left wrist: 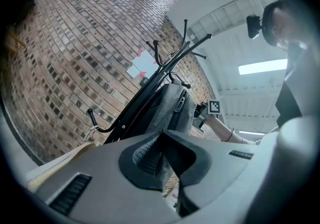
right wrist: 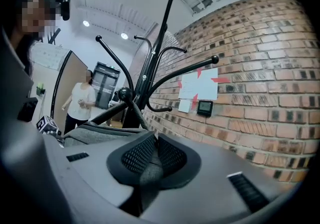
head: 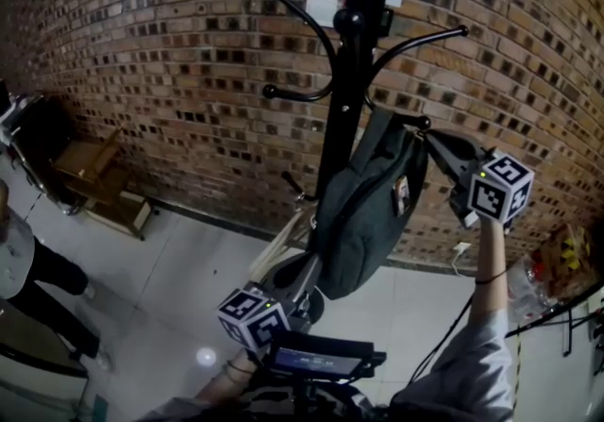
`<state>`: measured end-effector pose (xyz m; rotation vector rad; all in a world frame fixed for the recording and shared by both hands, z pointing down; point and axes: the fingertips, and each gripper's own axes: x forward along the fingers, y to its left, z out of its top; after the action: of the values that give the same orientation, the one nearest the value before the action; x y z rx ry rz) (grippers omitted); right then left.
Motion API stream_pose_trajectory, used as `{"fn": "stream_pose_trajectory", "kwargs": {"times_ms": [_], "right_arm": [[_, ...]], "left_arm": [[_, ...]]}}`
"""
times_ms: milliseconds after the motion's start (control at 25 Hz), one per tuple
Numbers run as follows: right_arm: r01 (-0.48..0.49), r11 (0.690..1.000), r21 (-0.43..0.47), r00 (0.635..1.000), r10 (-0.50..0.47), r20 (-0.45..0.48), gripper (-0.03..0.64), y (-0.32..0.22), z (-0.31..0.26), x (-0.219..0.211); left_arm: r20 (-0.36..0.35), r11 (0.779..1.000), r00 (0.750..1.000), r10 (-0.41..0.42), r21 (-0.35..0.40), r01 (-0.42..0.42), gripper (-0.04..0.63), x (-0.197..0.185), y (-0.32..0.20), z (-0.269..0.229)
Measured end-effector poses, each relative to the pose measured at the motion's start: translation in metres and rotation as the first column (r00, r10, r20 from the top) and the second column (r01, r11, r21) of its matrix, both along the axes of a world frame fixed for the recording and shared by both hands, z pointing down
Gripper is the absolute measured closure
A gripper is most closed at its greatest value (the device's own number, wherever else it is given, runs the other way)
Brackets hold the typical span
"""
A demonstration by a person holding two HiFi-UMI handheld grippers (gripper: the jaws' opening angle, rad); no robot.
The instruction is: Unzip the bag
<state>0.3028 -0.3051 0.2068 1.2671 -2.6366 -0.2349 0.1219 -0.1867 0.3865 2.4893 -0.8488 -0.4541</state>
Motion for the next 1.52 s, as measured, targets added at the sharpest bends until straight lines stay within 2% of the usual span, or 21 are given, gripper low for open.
{"fn": "stream_pose_trajectory", "kwargs": {"times_ms": [760, 1000, 1280, 1520], "right_arm": [[0.069, 0.993, -0.092, 0.991, -0.057, 0.124, 0.578, -0.016, 0.013, 0.015], [0.053, 0.998, -0.043, 0.996, -0.049, 0.074, 0.578, -0.009, 0.013, 0.008], [0.005, 1.0, -0.001, 0.996, -0.005, 0.089, 0.574, -0.002, 0.015, 0.01], [-0.008, 1.0, 0.03, 0.992, 0.004, 0.124, 0.509, 0.019, 0.013, 0.011]], "left_arm": [[0.007, 1.0, 1.0, -0.009, -0.01, 0.009, 0.584, -0.004, -0.008, 0.006], [0.014, 1.0, 1.0, -0.011, -0.016, 0.011, 0.584, 0.0, -0.012, 0.007], [0.014, 1.0, 1.0, 0.001, -0.017, -0.001, 0.584, 0.003, -0.015, 0.008], [0.017, 1.0, 1.0, 0.015, -0.012, -0.015, 0.584, 0.002, -0.013, 0.007]]}}
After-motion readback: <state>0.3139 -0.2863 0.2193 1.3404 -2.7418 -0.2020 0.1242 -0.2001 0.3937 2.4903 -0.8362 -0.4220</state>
